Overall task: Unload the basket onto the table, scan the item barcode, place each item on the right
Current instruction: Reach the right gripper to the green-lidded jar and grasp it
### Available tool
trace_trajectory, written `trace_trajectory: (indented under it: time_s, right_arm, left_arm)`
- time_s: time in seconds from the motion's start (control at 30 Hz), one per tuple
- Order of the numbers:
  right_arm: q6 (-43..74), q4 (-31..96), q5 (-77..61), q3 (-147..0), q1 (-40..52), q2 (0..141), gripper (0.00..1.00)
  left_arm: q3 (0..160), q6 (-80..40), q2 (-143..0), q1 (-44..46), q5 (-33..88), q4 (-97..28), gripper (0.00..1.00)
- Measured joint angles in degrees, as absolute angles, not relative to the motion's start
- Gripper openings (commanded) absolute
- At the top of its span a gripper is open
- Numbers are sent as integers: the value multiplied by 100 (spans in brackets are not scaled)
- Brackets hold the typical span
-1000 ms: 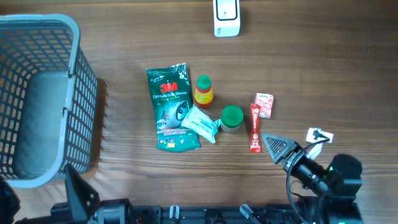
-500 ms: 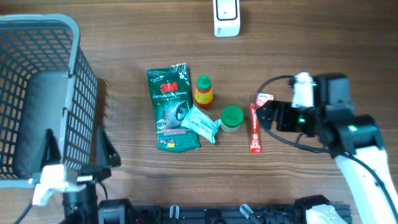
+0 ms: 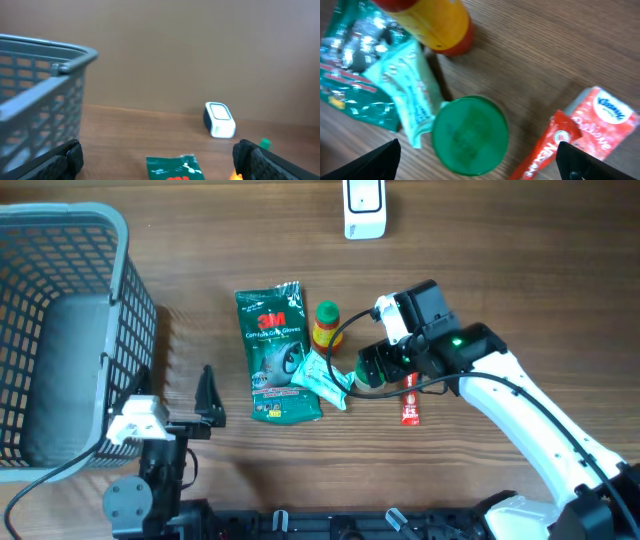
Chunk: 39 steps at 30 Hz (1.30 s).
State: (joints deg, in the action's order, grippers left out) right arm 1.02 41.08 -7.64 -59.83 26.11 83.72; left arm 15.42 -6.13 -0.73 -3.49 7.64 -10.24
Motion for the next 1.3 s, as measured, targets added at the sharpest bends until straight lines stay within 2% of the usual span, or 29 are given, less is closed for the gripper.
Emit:
trace_trajectory:
  time_s: [0.17,0.43,0.67,0.83,0.97,1.2,1.3]
  right_arm:
    - [-36,4104,-589,-5983,2611,8532,100]
    - [-257,4071,-613,-6031,2650,9063,99]
    - [-449,3975,-633,-6097,3350,9240,100]
    - [-346,3977,-198,-6097,3454,9249,99]
    - [233,4042,-38,-6095,3457,9258,100]
    - [2252,4466,-121,-6088,3457,9260,100]
    - [2655,4475,-102,-6023,3457,9260,100]
  left_arm:
    - [1345,-390,-73,-349,1387,-993,100]
    - [834,-548,-73,-349,1522,-1002,100]
    - [775,-613,-73,-349,1559,-1028,100]
    - [775,-635,-73,-349,1566,-1313,100]
    - [775,-635,-73,-349,1579,-1385,100]
    - [775,-635,-73,-349,1579,-1417,100]
    - [775,-635,-73,-349,1579,-1577,100]
